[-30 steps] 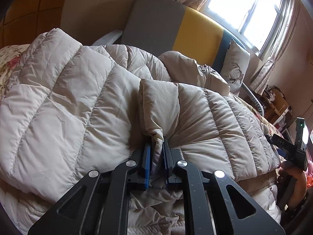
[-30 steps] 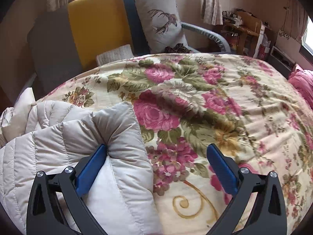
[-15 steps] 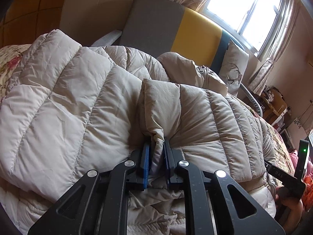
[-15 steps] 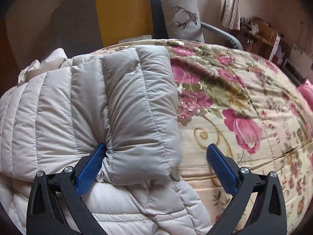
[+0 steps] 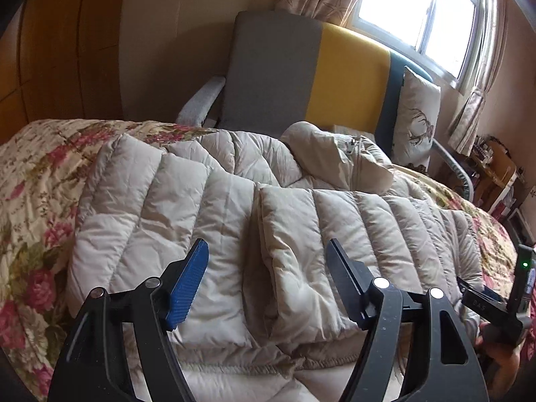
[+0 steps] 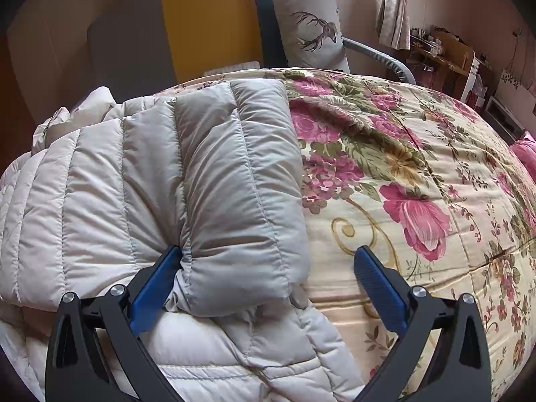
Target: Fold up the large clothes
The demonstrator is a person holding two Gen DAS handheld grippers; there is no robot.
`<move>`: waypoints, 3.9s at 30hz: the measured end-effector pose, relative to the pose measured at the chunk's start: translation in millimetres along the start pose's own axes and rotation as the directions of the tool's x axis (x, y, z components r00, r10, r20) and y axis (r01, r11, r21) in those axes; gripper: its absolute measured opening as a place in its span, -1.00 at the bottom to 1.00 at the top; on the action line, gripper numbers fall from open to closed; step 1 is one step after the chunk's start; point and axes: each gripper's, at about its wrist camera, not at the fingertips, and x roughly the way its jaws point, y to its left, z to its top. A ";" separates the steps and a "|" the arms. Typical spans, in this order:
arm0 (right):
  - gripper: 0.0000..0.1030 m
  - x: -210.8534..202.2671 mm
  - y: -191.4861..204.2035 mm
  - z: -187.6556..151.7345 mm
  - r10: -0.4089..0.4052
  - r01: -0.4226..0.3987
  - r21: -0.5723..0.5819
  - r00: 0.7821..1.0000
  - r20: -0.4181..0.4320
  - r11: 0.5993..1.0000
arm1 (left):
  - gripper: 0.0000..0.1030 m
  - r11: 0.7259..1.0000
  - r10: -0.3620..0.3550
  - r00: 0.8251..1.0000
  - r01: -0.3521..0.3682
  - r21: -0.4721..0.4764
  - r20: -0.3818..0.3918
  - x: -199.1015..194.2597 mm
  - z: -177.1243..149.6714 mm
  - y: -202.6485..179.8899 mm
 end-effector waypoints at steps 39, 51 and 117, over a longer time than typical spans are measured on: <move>0.96 -0.2 2.7 -0.8 -0.001 0.001 -0.002 1.000 0.003 1.000 | 0.89 0.971 0.235 0.968 -0.239 -0.030 -0.092 53.0 17.3 73.9; 0.96 -0.2 2.8 -0.7 -0.003 0.003 -0.004 1.000 0.001 1.000 | 0.92 0.989 0.124 0.985 -0.113 0.099 -0.122 -42.9 -56.0 58.3; 0.39 -129.0 -150.4 -199.6 0.838 -0.762 0.351 0.507 -0.200 0.545 | 0.46 0.901 -0.421 0.851 0.350 -0.258 -0.314 -160.0 -237.3 128.6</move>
